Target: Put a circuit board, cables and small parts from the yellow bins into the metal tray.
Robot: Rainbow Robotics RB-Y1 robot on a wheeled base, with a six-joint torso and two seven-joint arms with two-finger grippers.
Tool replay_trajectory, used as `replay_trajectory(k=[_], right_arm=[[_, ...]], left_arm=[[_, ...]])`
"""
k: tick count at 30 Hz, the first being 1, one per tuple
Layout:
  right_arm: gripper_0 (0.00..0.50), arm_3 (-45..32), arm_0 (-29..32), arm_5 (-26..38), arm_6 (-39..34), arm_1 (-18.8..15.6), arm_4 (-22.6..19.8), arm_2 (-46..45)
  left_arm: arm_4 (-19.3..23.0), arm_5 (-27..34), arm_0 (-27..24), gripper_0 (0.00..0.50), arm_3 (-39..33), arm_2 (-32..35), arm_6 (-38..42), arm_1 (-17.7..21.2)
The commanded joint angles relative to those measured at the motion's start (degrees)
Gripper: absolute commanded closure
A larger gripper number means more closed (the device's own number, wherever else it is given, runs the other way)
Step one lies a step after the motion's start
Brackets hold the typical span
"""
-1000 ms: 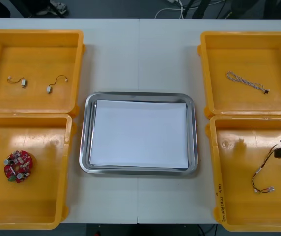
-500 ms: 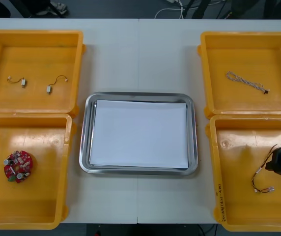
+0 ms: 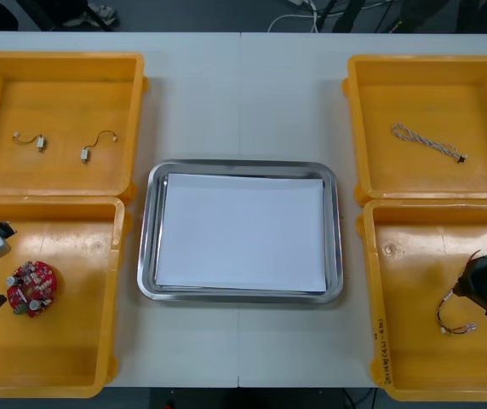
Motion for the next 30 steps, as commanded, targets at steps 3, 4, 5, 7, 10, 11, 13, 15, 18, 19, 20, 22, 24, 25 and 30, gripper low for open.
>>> replay_trajectory(k=[3, 4, 5, 7, 10, 11, 13, 15, 18, 19, 20, 22, 24, 25, 30], right_arm=[[0.000, -1.48, 1.06, -2.86, -7.80, -0.13, 7.01, 5.49], [0.000, -1.31, 1.06, -2.86, -8.76, -0.13, 7.98, 6.20], [0.000, -0.87, 1.06, -3.12, -9.73, -0.13, 8.42, 6.55], [0.000, -0.08, 0.71, -3.74, -10.61, -0.13, 8.33, 6.81], [0.000, 1.51, 0.27, -5.32, -10.61, -0.13, 8.07, 7.34], [0.000, 2.03, 0.01, -6.02, -10.52, -0.13, 7.89, 7.60], [0.000, 2.82, -0.34, -7.08, -10.43, -0.13, 7.89, 8.04], [0.000, 3.35, -0.69, -7.87, -10.61, -0.13, 7.89, 8.74], [0.000, 3.88, -1.22, -8.83, -10.52, -0.13, 7.72, 9.18], [0.000, 3.97, -1.31, -9.01, -10.52, -0.13, 7.72, 9.18], [0.000, 4.23, -1.40, -9.27, -10.43, -0.13, 7.63, 9.18], [0.000, 4.67, -1.40, -9.89, -10.34, -0.13, 7.45, 9.18], [0.000, 5.55, -1.40, -11.29, -10.43, -0.13, 7.19, 9.54], [0.000, 5.64, -1.40, -11.65, -10.43, -0.13, 7.10, 9.54], [0.000, 6.69, -1.40, -13.14, -10.61, 0.05, 6.75, 9.71]], left_arm=[[-1.35, -3.16, 3.22, 0.000, -0.18, -2.36, -3.62, -0.12], [-1.62, -3.95, 3.57, 0.000, -0.10, -2.71, -3.88, -0.12], [-1.88, -4.66, 4.01, 0.000, -0.10, -3.06, -4.15, -0.12], [-2.15, -5.62, 4.45, 0.000, -0.10, -3.68, -4.50, -0.12], [-2.59, -6.15, 4.71, 0.000, -0.10, -4.56, -4.94, -0.12], [-2.85, -6.41, 4.89, 0.000, -0.10, -4.82, -5.03, -0.12], [-3.11, -7.21, 5.33, 0.000, -0.10, -5.09, -5.29, -0.12], [-3.29, -8.00, 5.77, 0.000, -0.01, -5.44, -5.55, -0.12], [-3.90, -9.05, 6.47, 0.000, 0.17, -5.88, -6.08, -0.12], [-3.90, -9.14, 6.47, 0.000, 0.34, -5.96, -6.17, -0.12], [-4.08, -9.31, 6.47, 0.000, 0.61, -6.14, -6.26, -0.12], [-4.34, -10.19, 6.47, 0.000, 1.13, -6.58, -6.52, -0.12], [-4.61, -12.48, 6.47, 0.000, 2.63, -7.63, -6.96, -0.04], [-4.69, -13.01, 6.47, 0.000, 2.89, -7.81, -7.05, -0.12], [-5.05, -14.50, 6.21, 0.000, 3.95, -8.86, -7.84, -0.12]])
